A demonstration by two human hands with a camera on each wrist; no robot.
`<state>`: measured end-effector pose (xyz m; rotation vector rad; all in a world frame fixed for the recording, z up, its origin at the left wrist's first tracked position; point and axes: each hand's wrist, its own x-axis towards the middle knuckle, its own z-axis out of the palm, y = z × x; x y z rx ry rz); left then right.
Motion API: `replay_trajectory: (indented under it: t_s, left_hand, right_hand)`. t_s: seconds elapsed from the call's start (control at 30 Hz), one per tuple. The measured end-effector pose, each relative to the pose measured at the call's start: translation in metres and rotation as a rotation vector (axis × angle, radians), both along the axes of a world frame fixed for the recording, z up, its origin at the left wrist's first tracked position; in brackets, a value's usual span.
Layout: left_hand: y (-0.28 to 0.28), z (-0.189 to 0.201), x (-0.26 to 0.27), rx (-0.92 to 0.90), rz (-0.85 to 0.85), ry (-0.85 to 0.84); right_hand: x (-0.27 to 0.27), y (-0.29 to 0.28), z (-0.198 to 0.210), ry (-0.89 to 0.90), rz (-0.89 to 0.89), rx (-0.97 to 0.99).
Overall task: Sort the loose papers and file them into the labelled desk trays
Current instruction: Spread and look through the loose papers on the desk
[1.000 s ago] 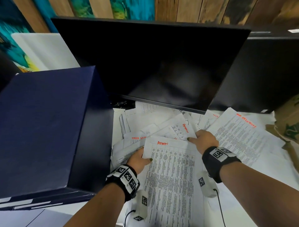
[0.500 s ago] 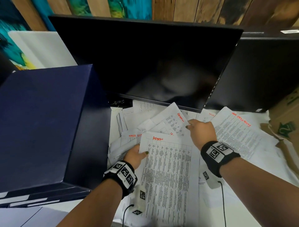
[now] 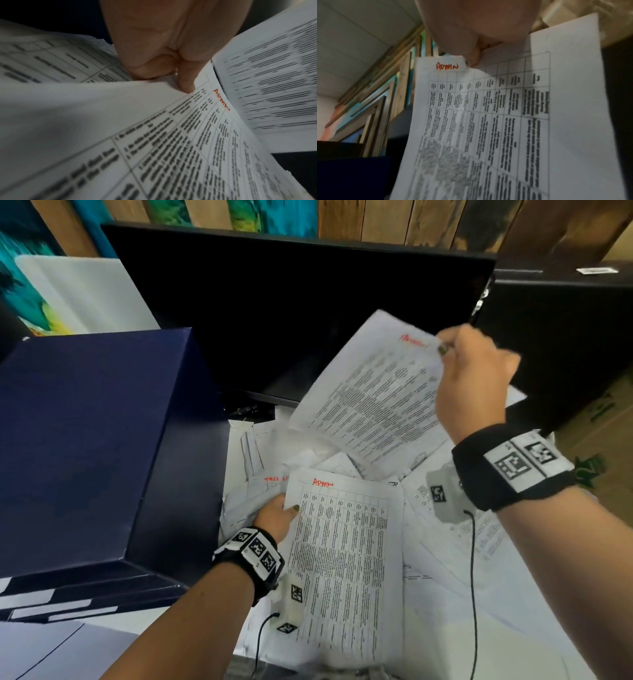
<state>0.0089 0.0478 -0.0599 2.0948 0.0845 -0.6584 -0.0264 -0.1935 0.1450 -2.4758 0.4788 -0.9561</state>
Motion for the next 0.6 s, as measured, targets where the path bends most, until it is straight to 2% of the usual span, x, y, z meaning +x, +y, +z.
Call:
replay_trajectory:
  t_s: [0.1,0.23,0.37,0.47,0.6]
  left_hand:
    - [0.0,0.0,0.001,0.002,0.025,-0.021]
    - [0.002,0.0,0.001,0.015,0.063,-0.044]
    - [0.003,-0.004,-0.002,-0.113,0.104,0.015]
    - [-0.002,-0.004,-0.006,-0.175,0.096,0.046]
    - [-0.008,0.0,-0.018,-0.288,0.141,0.085]
  right_hand:
    - [-0.003,-0.009,0.026,0.038,0.007,-0.03]
    - [-0.009,-0.017,0.024,0.263,0.134,0.016]
    - [-0.012,-0.007,-0.018,0.574,0.247,-0.019]
    - [-0.016,0.003,-0.065,0.683,0.306,0.004]
    - [-0.025,0.015,-0.116,0.805,0.295,0.095]
